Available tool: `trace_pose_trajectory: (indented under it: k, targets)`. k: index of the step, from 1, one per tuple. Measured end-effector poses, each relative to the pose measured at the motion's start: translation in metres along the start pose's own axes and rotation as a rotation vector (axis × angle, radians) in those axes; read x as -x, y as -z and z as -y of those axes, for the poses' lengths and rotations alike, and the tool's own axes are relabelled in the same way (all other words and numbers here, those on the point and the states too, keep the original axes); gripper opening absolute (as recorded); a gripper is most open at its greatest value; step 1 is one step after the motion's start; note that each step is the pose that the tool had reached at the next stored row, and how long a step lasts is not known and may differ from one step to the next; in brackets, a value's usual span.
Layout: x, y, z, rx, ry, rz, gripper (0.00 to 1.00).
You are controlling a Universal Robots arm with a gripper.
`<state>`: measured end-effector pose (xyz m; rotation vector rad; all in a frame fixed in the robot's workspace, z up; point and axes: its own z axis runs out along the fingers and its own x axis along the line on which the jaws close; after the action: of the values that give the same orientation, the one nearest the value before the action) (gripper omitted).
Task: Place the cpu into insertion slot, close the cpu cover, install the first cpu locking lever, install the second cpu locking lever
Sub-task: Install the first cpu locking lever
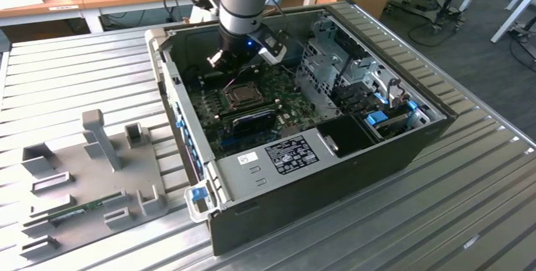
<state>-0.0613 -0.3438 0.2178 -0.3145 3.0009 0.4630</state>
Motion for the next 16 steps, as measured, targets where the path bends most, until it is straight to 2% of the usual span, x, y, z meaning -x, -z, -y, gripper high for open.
trace_pose_trajectory:
  k: [16]
  targets:
    - [0.0036, -0.0023, -0.0016, -0.0005, 0.000, -0.0001, 0.10]
